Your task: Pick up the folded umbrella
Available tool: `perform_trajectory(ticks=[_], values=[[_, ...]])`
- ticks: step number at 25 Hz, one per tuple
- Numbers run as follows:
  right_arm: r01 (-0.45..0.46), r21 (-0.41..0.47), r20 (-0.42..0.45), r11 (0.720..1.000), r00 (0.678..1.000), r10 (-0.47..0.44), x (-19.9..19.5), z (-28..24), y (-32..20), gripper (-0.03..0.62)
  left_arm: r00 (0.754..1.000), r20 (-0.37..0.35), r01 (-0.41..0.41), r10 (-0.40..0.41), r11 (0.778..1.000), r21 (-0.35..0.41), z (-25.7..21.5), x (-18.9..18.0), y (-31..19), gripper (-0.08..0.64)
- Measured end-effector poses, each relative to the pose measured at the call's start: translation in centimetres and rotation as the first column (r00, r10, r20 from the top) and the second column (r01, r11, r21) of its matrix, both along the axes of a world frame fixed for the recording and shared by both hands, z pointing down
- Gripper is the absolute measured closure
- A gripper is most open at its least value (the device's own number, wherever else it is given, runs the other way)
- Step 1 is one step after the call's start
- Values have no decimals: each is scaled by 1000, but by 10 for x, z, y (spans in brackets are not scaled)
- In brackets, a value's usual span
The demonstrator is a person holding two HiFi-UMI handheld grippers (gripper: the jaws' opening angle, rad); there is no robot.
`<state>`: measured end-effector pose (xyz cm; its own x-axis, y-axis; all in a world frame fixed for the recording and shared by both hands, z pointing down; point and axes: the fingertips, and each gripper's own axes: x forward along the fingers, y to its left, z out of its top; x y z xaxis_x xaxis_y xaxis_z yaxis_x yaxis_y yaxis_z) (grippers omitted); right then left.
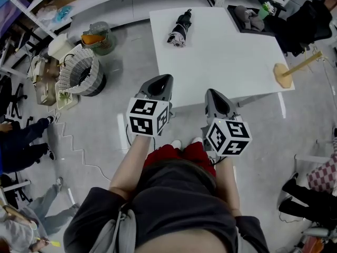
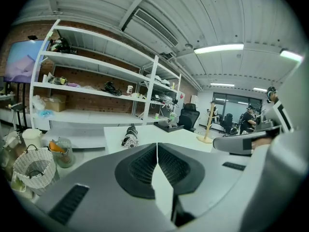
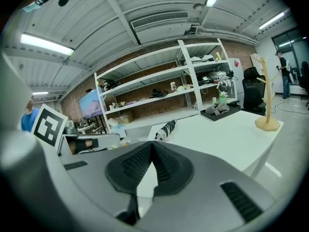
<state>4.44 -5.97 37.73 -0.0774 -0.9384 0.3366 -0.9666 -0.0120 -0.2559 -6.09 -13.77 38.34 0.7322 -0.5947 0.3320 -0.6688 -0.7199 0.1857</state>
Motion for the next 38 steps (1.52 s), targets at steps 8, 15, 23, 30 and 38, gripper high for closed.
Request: perform_trajectory(ticks=[8,15,23,30,38], values=[[26,10,-13,1000,1000,-26,5,-4,-21,574,999,11,43,-43,999,12,-1,1,-23,545],[57,11,-12,998,998,-57,25,-2,-49,574,996,34,87,-88,996,28,0,14,-54,543],[91,1,3,996,996,-91,59,-1,-91,574,992,62,111,-113,993,27,0,46,-97,527],[129,-11,16,992,992,-129,90,7,-128,574,989,93,118,-118,993,8,11,78,-132,470],[187,-30,27,982,982,-186,113,13,-170,574,983,133,135,-130,990,-31,23,104,-171,423]])
